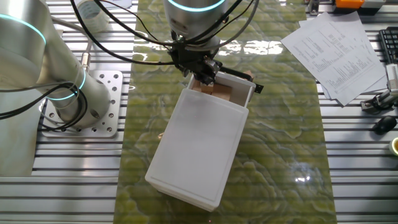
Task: Take something out of a drawer
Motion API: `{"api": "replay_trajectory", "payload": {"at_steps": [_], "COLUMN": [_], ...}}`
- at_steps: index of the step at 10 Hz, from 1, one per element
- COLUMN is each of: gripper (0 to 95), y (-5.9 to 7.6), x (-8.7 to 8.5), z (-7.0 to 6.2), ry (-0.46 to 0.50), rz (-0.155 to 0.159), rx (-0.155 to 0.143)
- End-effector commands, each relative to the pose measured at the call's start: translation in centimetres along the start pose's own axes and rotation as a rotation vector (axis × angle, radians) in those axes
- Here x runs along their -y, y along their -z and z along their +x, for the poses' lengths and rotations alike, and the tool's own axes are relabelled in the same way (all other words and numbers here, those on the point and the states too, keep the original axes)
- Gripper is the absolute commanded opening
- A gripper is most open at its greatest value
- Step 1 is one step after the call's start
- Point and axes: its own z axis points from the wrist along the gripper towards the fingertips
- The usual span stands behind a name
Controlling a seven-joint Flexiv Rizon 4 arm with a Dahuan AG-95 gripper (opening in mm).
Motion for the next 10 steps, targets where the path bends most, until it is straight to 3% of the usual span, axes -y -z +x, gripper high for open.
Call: {"api": "replay_trajectory", "payload": {"at_steps": [1, 10], "gripper": [38.0, 38.0], "y": [-0.01, -0.10], "x": [-0.09, 0.03], "z": [-0.04, 0.16], "ry": [-0.043, 0.048], "rz": [0.009, 0.013], "rx": [-0.010, -0.003]}}
